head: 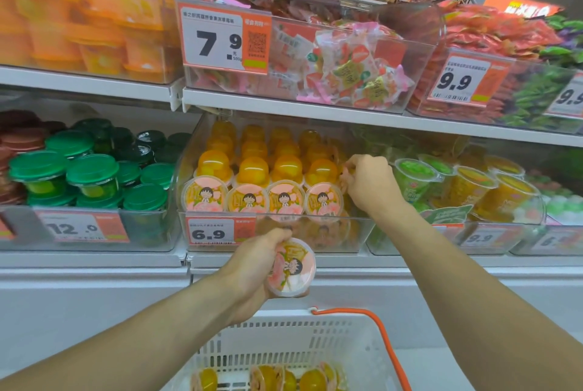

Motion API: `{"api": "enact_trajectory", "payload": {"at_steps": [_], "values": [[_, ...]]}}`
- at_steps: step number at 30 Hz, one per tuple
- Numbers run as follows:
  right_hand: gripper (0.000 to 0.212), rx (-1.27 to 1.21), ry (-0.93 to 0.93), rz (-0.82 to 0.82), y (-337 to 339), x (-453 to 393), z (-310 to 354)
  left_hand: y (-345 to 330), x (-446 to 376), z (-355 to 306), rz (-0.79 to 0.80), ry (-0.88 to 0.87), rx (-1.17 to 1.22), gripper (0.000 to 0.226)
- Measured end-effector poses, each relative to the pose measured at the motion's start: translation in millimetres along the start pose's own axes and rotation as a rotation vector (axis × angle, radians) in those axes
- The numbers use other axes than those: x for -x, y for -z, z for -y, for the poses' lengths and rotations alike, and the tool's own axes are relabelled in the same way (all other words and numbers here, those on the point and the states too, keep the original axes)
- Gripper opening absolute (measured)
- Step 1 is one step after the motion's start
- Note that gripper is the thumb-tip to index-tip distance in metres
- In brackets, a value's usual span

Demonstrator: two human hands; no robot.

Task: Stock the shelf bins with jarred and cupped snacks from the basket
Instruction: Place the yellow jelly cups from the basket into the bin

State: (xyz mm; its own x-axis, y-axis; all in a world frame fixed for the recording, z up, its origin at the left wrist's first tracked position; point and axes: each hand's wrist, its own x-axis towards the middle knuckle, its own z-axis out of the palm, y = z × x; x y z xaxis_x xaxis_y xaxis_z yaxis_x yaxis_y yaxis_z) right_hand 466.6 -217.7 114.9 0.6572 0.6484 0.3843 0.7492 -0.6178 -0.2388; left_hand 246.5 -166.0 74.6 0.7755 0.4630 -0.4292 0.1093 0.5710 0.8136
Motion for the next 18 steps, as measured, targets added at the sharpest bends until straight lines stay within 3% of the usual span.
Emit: {"api": "enact_trajectory", "payload": {"at_steps": [8, 13, 18], "values": [[0.020, -0.074, -0.062, -0.002, 3.5, 2.8, -1.5, 0.2, -8.8, 5.1, 0.023, -0.030, 0.001, 0.025], [0.048, -0.144, -0.126, 0.114, 14.3, 9.3, -4.8, -1.7, -9.0, 10.3, 0.026, -0.041, -0.097, 0.023], [0.053, -0.074, -0.008, 0.289, 25.7, 24.6, 10.2, -9.5, -3.3, 12.6, 0.047, -0.075, -0.093, 0.023]]}}
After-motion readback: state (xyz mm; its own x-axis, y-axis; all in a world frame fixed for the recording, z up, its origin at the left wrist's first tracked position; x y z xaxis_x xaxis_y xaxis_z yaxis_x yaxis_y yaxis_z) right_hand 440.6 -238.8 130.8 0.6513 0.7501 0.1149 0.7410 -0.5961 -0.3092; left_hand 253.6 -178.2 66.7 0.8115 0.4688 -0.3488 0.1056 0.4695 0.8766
